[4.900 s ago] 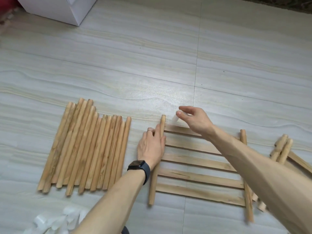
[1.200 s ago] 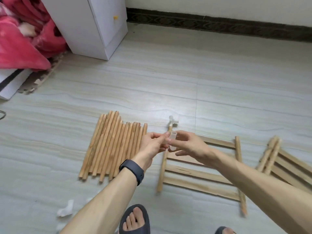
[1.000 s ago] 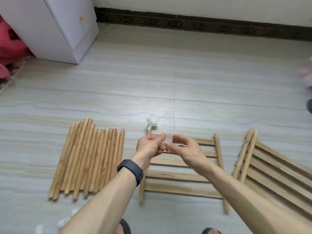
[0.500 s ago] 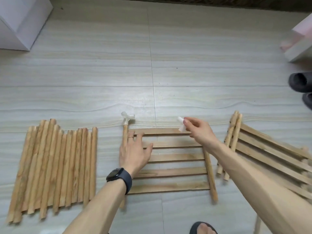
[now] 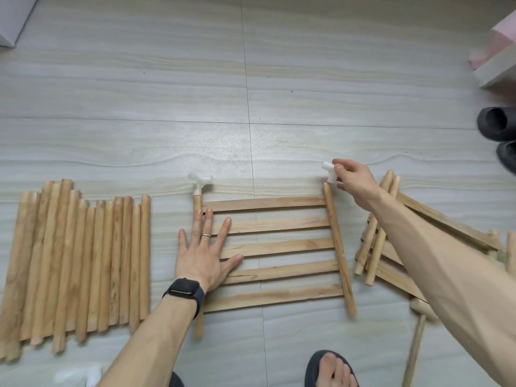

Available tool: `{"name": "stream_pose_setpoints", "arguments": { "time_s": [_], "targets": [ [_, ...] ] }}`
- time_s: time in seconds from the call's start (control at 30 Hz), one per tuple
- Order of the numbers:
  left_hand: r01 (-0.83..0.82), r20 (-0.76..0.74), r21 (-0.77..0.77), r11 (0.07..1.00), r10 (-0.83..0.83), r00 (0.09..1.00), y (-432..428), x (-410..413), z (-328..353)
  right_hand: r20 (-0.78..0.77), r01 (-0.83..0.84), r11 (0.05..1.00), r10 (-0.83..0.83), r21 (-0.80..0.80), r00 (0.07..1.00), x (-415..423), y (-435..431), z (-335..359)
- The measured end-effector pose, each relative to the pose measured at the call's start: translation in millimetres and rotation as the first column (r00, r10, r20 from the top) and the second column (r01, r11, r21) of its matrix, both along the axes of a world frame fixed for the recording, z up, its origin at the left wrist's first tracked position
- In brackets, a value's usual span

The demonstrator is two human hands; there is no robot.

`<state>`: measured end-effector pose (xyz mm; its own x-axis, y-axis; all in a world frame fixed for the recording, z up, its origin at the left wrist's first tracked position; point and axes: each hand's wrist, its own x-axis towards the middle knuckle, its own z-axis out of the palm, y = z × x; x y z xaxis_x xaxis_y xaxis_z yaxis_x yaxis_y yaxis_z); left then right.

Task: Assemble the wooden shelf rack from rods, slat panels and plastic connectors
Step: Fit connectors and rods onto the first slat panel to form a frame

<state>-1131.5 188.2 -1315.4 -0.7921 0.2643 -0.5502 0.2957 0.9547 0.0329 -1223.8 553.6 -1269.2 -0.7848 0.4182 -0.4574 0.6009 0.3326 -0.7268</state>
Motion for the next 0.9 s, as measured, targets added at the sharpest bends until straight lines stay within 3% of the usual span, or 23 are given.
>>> {"name": "stream_pose_setpoints", "arguments": {
  "time_s": [0.23, 0.47, 0.7, 0.8, 0.9],
  "targets": [
    [-0.037, -0.02, -0.026, 0.999, 0.037, 0.999, 1.7, 1.6, -6.0, 0.088, -0.154, 0.988, 0.152, 0.02, 0.984, -7.8, -7.8, -0.9],
    [-0.05, -0.043, -0.063, 0.997, 0.047, 0.998, 4.0, 2.8, -5.8, 0.158, -0.187, 0.982, 0.18, 0.03, 0.971, -10.8, -9.7, -8.9],
    [-0.038, -0.025, -0.07, 0.997, 0.037, 0.999, 4.2, 1.7, -4.4, 0.1, -0.127, 0.992, 0.129, -0.027, 0.987, 5.5, -5.6, -16.5],
    [-0.037, -0.023, -0.068, 0.997, 0.036, 0.999, 4.4, 1.6, -3.6, 0.106, -0.003, 0.99, 0.018, -0.142, 0.994, 15.2, -2.7, -17.2],
    [-0.033, -0.014, -0.07, 0.997, 0.032, 0.999, 4.7, 1.1, -2.3, 0.04, 0.042, 0.989, -0.037, -0.145, 0.999, 25.9, -5.7, -23.4]
  ]
}}
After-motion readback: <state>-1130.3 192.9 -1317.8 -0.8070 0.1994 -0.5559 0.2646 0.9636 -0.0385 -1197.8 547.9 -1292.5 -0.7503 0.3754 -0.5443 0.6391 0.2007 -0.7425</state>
